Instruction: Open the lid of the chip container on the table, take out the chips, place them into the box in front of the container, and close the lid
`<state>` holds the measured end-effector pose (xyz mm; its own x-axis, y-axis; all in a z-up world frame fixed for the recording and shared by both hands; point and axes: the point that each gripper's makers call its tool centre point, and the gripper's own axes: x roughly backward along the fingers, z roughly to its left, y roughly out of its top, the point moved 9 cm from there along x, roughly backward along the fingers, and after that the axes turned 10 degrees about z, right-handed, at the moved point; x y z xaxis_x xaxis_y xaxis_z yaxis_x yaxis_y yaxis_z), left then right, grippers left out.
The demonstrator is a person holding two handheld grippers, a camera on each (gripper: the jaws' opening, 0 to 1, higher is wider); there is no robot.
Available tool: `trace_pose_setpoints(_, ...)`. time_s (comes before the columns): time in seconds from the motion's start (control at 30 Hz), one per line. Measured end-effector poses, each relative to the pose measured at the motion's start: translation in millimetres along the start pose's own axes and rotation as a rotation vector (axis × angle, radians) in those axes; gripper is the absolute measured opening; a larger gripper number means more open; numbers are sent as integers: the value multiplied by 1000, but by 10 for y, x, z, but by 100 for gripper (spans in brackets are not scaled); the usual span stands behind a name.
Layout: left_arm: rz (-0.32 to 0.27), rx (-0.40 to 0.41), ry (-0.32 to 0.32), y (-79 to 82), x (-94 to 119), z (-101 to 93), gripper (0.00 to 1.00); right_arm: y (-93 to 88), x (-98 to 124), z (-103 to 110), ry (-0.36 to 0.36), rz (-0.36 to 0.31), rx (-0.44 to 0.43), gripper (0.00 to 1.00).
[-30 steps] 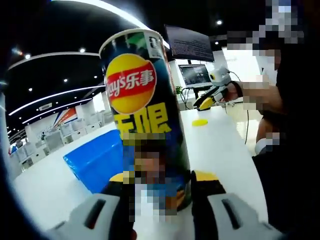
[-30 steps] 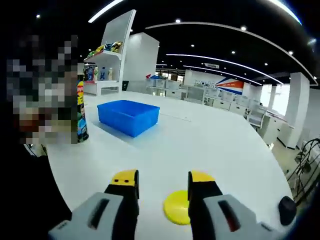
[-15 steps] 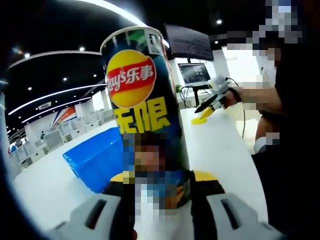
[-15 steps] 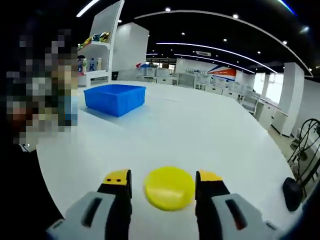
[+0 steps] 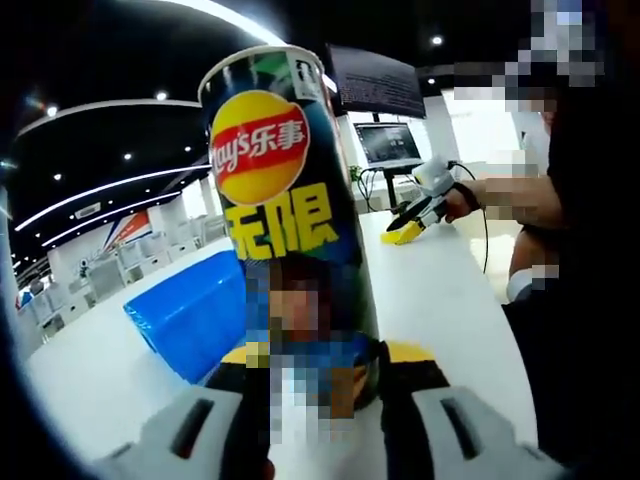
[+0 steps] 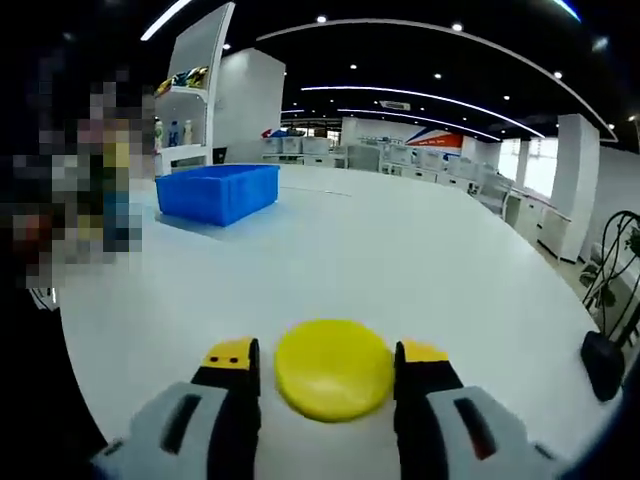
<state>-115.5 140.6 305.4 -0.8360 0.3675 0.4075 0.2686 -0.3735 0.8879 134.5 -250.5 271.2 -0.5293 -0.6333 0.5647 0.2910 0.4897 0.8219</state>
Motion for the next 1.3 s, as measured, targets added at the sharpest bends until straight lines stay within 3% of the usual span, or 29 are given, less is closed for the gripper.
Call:
trace_pose_setpoints(0.2, -3, 0, 2, 0, -7, -4, 41, -40, 15, 73, 0, -45, -34, 47)
trace_pose_setpoints(0.83, -1, -8, -1, 5, 3, -15, 41, 21, 67, 21, -19, -62, -32, 45)
trace_pose_setpoints(1.3, -109, 36, 20, 149, 95, 75, 41, 191, 152, 74, 29, -118, -41, 46)
